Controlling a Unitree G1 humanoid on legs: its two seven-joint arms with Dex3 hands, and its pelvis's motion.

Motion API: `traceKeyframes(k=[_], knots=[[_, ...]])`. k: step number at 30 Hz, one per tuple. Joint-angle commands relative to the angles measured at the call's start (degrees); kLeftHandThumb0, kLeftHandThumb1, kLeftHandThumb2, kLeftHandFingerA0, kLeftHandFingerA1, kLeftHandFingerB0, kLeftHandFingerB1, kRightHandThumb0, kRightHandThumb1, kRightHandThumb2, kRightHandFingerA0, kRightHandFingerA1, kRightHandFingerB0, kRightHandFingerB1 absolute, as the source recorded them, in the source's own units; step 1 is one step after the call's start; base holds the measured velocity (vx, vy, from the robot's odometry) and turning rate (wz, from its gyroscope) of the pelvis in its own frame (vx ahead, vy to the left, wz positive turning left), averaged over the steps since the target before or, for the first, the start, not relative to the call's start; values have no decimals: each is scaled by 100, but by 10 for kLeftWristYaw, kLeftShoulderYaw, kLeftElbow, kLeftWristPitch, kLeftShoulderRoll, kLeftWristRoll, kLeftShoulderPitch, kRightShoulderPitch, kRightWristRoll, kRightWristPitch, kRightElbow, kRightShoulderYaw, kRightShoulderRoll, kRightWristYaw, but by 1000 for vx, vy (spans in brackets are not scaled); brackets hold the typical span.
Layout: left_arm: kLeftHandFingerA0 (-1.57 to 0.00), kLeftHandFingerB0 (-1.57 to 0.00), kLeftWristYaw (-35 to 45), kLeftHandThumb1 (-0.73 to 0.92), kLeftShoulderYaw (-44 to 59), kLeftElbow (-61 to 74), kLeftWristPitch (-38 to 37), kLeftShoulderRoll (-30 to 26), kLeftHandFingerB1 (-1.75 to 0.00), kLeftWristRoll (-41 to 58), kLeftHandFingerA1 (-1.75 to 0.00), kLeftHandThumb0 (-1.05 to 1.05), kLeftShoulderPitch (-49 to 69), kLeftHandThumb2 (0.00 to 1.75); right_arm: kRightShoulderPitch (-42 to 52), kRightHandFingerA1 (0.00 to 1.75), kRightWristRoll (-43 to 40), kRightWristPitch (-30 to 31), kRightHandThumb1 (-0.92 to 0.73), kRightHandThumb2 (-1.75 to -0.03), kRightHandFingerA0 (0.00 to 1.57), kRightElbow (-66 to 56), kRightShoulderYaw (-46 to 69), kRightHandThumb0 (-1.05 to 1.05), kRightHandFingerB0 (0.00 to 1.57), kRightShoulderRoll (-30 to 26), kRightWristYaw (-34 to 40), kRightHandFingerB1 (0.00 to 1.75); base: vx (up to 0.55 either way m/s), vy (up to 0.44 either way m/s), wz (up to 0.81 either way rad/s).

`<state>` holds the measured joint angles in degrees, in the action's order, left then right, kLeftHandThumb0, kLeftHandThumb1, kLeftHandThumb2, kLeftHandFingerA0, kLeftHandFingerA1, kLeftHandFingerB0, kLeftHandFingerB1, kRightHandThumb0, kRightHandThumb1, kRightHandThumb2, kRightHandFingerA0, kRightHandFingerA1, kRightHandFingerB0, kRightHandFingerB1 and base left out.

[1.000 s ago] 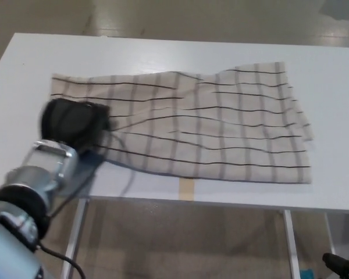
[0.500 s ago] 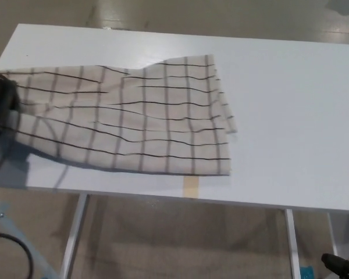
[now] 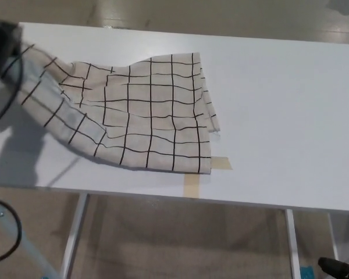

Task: Use the left hand to fold a white towel with checkered patterns in half.

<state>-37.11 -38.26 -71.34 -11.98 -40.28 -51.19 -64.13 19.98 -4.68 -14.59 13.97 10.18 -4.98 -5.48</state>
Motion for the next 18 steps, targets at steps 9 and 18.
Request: traceKeyframes(k=[9, 18], knots=[[-100, -86, -90, 43, -62, 170, -103, 69, -55, -82, -155, -34, -107, 59, -8, 57, 28, -22, -66, -60, 56, 7, -4, -29, 76, -4, 19, 53, 0, 0, 0], [-106, -90, -81, 43, -132, 315, -152, 131, -58, -153, -147, -36, -95, 60, -7, 57, 26, -22, -67, -60, 57, 1, -7, -30, 77, -4, 15, 53, 0, 0, 0]])
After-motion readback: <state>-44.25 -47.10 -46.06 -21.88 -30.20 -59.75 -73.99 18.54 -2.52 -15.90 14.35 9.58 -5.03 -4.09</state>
